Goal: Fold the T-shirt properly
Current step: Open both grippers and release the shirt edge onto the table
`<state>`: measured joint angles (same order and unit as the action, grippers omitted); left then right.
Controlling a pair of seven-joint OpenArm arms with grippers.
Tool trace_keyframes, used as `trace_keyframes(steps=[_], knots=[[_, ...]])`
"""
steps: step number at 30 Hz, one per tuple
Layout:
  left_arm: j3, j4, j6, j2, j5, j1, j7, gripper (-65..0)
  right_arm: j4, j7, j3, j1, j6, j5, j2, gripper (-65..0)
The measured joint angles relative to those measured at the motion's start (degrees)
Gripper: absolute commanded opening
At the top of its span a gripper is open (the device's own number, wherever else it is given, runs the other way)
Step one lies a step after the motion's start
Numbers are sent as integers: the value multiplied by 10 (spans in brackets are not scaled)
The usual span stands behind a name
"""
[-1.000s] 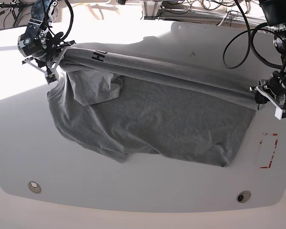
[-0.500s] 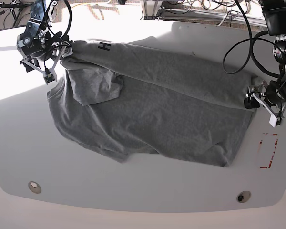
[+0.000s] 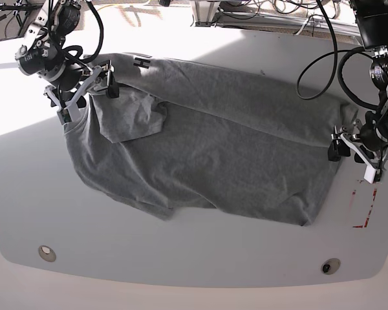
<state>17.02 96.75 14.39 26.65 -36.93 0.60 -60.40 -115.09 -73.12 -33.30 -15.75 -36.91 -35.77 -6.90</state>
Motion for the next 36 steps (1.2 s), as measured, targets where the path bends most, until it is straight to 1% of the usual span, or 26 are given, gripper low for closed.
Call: trace_keyframes(steps=[3,6,8,9,10,12,13,14,17,20,24,26,28,30,32,34,36], knots=[[1,-5,0,-19,10,-15,-5,-206,0,-2,-15,-1,0,-24,16,-113],[0,-9,-1,-28,8,-29,-3,-206,0,-3,-18,-5,0,-24,25,-120],[-1,-12,0,-30,7,-38,7,-206,0,-5,-19,-9,0,-12,26,-149],[0,-16,0,-30,8,-42,22,-206,0,-2,-19,-12,0,1,26,-182],[0,-23,0,-30,10,-46,32,-206,0,-2,-19,-15,0,10,25,-195],[0,-33,-1,-31,23,-50,43,-206,0,-2,-20,-25,0,23,24,-271],[-1,-43,2,-32,31,-52,50,-206,0,-2,-20,-28,0,26,25,-290],[-1,-48,-2,-32,39,-53,56,-206,1,-2,-20,-34,0,28,26,-325],[0,-79,-2,-32,50,-50,62,-206,8,10,-19,-37,0,46,26,-377],[-2,-116,-2,-33,53,-41,68,-206,23,28,-19,-31,5,82,23,-376],[-9,-160,-2,-33,53,-24,87,-206,49,45,-9,-27,4,136,22,-317],[-29,-180,-3,-30,56,-15,109,-206,58,56,9,-28,4,166,20,-281],[-49,-193,-2,-30,59,-8,126,-206,66,75,28,-31,4,186,21,-265],[-65,-205,-2,-28,54,0,151,-206,71,93,46,-31,4,202,23,-265],[-81,-221,-2,-26,51,9,158,-206,81,107,56,-30,4,213,23,-265],[-82,-227,0,-26,48,11,163,-206,97,123,60,-30,3,227,24,-266],[-81,-229,1,-26,45,9,167,-206,109,142,60,-29,2,228,23,-284]])
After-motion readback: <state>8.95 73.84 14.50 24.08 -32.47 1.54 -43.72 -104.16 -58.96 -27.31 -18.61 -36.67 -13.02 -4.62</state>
